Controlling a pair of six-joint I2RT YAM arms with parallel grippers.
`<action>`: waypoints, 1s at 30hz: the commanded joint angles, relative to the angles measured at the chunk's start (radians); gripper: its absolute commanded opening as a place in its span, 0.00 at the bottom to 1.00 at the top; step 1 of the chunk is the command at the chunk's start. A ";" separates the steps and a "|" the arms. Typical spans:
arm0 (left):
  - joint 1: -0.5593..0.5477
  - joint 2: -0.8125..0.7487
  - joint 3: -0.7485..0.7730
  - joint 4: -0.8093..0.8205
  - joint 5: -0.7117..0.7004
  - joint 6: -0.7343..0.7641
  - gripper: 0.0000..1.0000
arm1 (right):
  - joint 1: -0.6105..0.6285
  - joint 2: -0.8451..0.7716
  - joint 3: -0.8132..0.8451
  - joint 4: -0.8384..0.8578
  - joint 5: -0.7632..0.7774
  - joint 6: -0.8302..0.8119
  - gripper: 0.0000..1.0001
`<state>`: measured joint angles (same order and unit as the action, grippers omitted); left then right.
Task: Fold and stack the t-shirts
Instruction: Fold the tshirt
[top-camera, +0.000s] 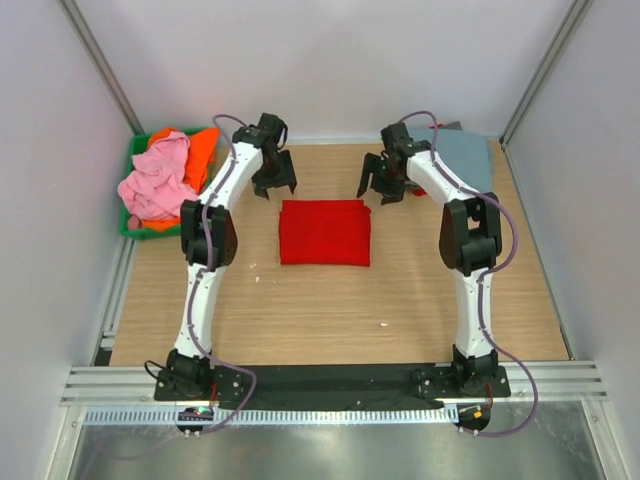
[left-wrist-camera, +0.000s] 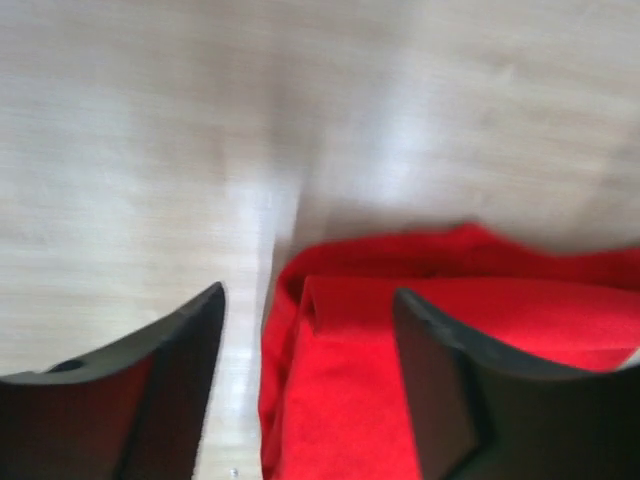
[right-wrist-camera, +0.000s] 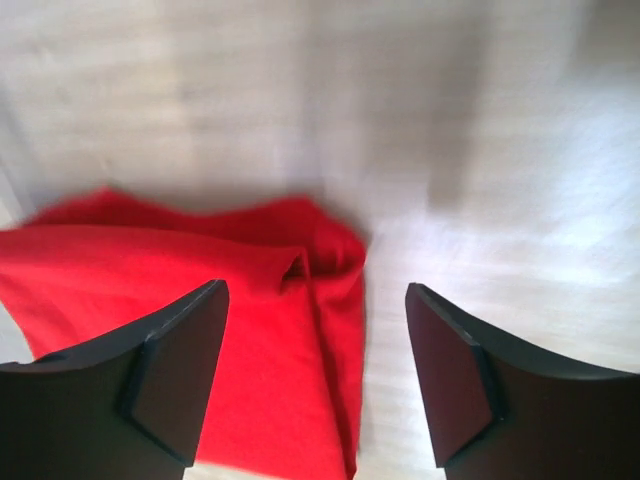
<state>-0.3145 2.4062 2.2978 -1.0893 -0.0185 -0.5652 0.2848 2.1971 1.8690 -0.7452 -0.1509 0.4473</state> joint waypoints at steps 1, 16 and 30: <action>0.040 0.040 0.276 -0.133 -0.018 0.022 0.72 | -0.047 0.033 0.214 -0.100 0.027 -0.001 0.79; -0.121 -0.527 -0.397 0.158 0.130 -0.041 0.60 | 0.037 -0.479 -0.472 0.371 -0.329 0.080 0.40; -0.244 -0.547 -0.799 0.493 0.256 -0.177 0.34 | 0.171 -0.349 -0.571 0.527 -0.406 0.119 0.01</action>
<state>-0.5568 1.8469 1.4929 -0.7105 0.2043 -0.7254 0.4599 1.8328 1.2751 -0.2928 -0.5304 0.5583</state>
